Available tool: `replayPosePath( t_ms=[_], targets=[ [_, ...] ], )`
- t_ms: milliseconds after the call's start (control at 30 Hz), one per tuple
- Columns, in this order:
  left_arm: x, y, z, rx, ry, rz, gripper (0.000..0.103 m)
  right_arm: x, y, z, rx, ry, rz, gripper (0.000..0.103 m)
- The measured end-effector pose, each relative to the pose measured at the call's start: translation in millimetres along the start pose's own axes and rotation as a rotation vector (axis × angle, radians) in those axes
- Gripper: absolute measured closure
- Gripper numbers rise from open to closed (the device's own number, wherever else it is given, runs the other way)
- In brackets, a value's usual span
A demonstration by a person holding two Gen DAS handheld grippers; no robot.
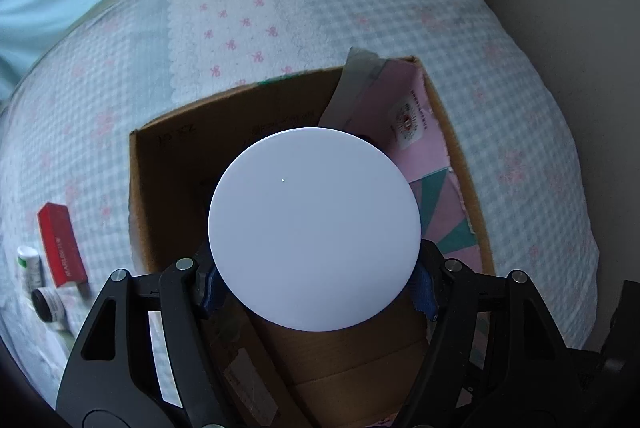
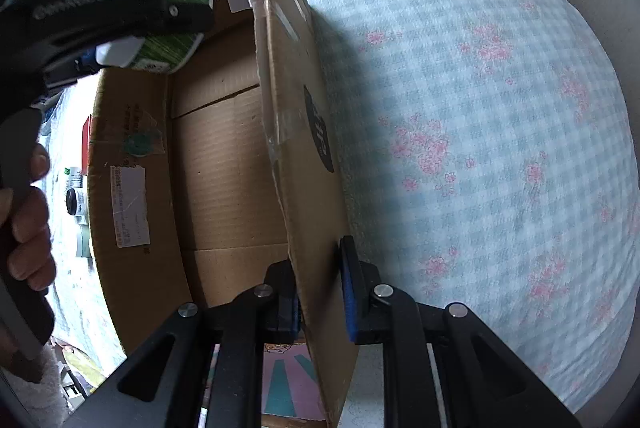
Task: Organize rigid objects
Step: 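Carry the white-lidded jar into the cardboard box and open the left tool, then move the left tool back over the remaining items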
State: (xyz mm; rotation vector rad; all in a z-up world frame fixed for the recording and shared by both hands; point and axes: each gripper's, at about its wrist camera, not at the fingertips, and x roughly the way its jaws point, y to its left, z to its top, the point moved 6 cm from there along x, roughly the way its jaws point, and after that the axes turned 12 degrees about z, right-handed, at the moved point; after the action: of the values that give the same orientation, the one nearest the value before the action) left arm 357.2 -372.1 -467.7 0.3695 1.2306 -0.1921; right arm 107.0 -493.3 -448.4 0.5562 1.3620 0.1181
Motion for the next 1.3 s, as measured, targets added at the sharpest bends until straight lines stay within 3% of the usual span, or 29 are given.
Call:
replayPosePath(
  t_ms=[100, 133, 167, 200, 433, 700, 1000, 1300],
  targets=[
    [-2, 3, -2, -0.009, -0.001, 0.004, 0.033, -1, -3, 0, -0.007, -0.006, 0.008, 0.088],
    [-6, 7, -1, -0.012, -0.01, -0.002, 0.022, -2, -4, -1, -0.01, -0.01, 0.01, 0.088],
    [-10, 8, 1, -0.015, -0.025, 0.0, 0.004, -2, -5, -1, -0.011, -0.013, 0.012, 0.088],
    [-16, 9, 2, -0.017, -0.048, 0.012, 0.001, -2, -5, -1, -0.011, -0.015, 0.014, 0.088],
    [-39, 21, -5, 0.006, -0.069, 0.053, 0.0, 5, -2, -7, -0.026, -0.026, 0.038, 0.085],
    [-84, 78, -36, -0.105, -0.089, 0.053, 0.0, 8, -6, -13, -0.031, -0.033, 0.068, 0.084],
    [-128, 198, -130, -0.334, -0.072, 0.115, 0.0, 15, -5, -18, -0.037, -0.051, 0.122, 0.083],
    [-112, 325, -263, -0.538, 0.04, 0.205, 0.0, 8, -8, -13, -0.016, -0.062, 0.134, 0.083]
  ],
)
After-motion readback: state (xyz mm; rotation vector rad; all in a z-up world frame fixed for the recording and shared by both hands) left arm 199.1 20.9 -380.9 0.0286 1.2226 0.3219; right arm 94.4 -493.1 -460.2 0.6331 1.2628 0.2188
